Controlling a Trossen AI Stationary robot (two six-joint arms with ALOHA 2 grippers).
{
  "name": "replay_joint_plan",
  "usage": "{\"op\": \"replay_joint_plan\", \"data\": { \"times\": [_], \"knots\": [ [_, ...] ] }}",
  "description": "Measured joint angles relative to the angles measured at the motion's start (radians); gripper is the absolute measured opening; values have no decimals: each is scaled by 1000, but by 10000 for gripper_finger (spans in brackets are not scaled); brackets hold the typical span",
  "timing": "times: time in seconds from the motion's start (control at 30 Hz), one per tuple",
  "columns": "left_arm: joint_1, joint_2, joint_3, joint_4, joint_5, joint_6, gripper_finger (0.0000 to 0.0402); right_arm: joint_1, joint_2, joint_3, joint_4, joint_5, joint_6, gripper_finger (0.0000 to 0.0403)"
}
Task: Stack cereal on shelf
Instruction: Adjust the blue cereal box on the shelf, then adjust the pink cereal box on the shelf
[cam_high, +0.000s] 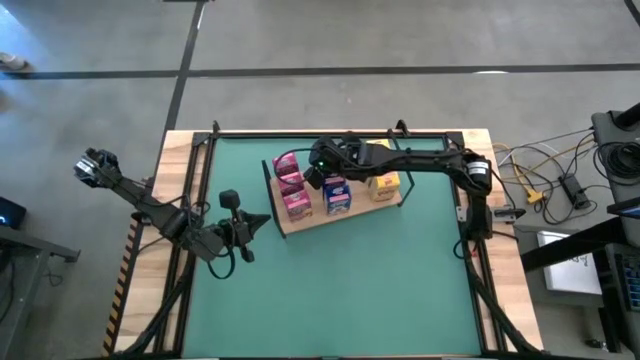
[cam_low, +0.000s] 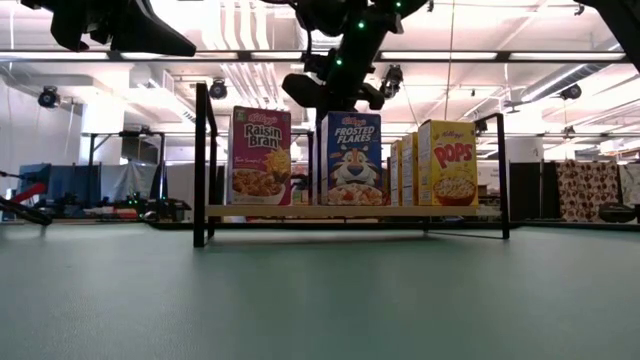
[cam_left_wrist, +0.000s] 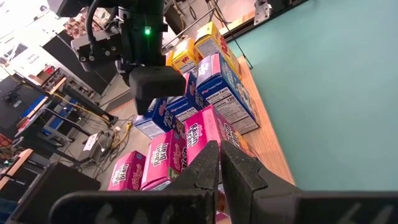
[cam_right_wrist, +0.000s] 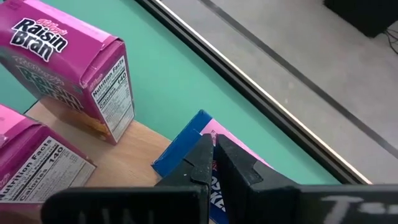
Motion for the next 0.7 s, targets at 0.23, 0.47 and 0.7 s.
{"op": "replay_joint_plan", "data": {
  "times": [0.23,0.47,0.7],
  "knots": [
    [0,0,0,0,0,0,0,0,-4,27,-4,-2,-18,12],
    [0,0,0,0,0,0,0,0,-4,30,-1,1,-14,12],
    [0,0,0,0,0,0,0,53,-32,30,-3,3,-52,12]
  ]
}}
